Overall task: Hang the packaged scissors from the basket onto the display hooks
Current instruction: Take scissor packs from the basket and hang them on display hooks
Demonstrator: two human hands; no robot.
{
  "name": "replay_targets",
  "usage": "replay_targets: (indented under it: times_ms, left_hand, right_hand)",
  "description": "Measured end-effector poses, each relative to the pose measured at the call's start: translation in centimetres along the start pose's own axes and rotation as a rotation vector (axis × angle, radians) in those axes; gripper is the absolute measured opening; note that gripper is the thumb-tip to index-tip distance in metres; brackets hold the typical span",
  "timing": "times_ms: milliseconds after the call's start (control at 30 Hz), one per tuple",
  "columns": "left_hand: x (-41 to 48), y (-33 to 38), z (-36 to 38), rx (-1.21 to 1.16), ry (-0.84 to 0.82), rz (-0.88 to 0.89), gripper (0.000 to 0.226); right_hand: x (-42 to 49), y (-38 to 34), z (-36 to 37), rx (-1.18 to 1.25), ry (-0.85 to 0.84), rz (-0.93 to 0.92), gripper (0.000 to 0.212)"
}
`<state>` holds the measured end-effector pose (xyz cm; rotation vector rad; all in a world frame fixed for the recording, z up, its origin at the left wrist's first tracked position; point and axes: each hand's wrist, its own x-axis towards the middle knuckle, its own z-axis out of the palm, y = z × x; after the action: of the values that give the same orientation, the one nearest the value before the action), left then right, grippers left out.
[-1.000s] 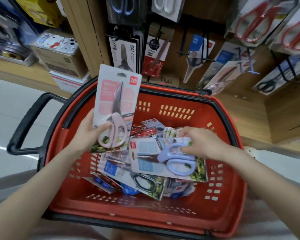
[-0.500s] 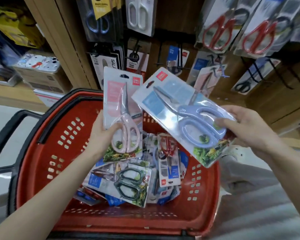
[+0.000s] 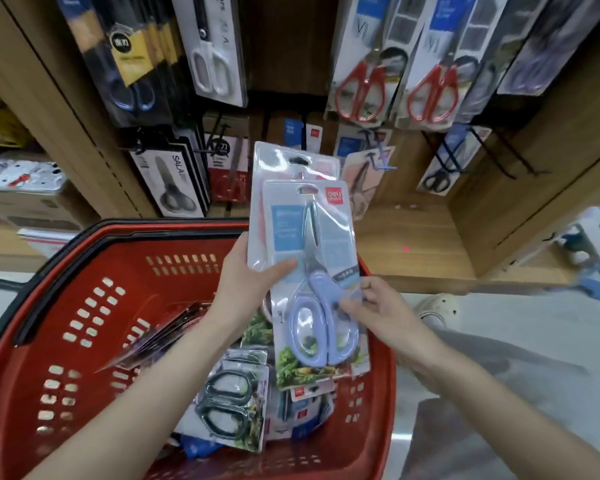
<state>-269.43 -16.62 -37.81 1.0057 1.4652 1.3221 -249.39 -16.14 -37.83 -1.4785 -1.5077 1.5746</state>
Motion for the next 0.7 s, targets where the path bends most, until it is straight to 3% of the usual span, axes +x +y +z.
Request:
replay_targets:
  times_ms: [167,333,433,700]
  left_hand:
    - [0.8,1.7,4.1,0.068,-0.056,0.064,0.038]
    - [2.7,3.0,6.2,0.061,-0.109,0.093,0.005]
    - [4.1,3.2,6.0,0.108,-0.115,0.116,0.011]
    - [7.8,2.8,3.6,0.172,0.118,0.191,0.013]
  right_hand:
    - [3.6,-2.7,-3.0,0.125,0.336,-0.071,0.029]
    - [5.0,-3.9,-6.5,0.315,0.414,-0.18,0.017]
    - [5.8,-4.5,-9.0,0.352,0.533,-0.295,0.014]
    - [8.5,-3.5,-15.5,0.259,0.799,-0.317,0.012]
